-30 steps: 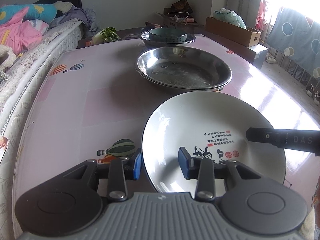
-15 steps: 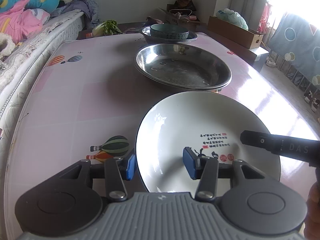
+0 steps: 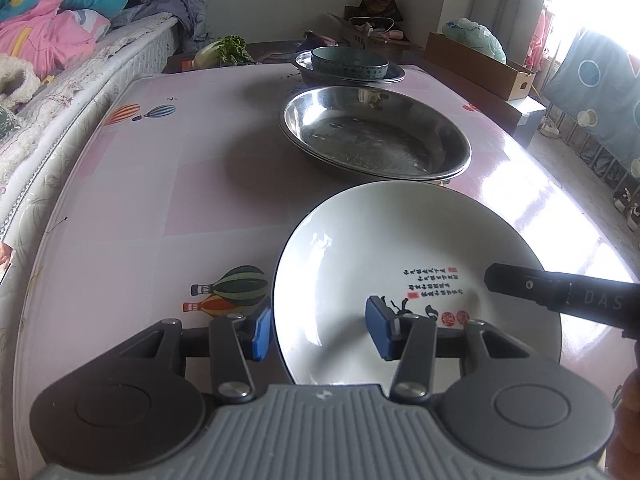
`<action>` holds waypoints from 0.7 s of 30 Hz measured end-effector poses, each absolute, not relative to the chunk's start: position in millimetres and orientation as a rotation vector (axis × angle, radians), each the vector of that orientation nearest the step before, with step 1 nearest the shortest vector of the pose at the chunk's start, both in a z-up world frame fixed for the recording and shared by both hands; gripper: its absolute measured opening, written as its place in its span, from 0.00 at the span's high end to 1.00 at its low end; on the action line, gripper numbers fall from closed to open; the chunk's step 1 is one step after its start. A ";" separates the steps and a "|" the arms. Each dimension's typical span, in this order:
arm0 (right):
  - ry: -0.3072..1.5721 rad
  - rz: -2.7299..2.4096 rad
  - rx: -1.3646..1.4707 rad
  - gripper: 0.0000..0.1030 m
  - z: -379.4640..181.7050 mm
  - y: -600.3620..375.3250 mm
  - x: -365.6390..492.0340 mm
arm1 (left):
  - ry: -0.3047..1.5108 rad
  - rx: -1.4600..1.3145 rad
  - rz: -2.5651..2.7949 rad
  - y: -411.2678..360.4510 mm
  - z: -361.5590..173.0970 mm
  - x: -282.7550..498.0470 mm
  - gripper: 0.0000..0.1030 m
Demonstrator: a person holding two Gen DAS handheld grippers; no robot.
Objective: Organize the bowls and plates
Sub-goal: 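Carry the raised white plate with both grippers toward the nested steel basins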
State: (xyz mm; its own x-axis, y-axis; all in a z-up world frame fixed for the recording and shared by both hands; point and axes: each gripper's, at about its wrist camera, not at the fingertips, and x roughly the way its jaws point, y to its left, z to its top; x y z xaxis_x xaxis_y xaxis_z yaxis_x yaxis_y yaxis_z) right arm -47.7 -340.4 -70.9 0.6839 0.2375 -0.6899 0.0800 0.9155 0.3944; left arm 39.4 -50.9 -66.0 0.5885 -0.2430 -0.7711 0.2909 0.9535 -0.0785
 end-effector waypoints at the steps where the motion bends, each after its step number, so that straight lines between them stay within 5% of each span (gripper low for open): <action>1: 0.819 0.091 0.416 0.73 -70.8 -340.4 -47.7 | 0.888 0.057 -0.311 -50.4 -65.6 39.3 0.53; 21: 0.818 0.092 0.416 0.73 -67.4 -340.1 -47.8 | 0.874 0.051 -0.307 -48.4 -58.4 35.3 0.53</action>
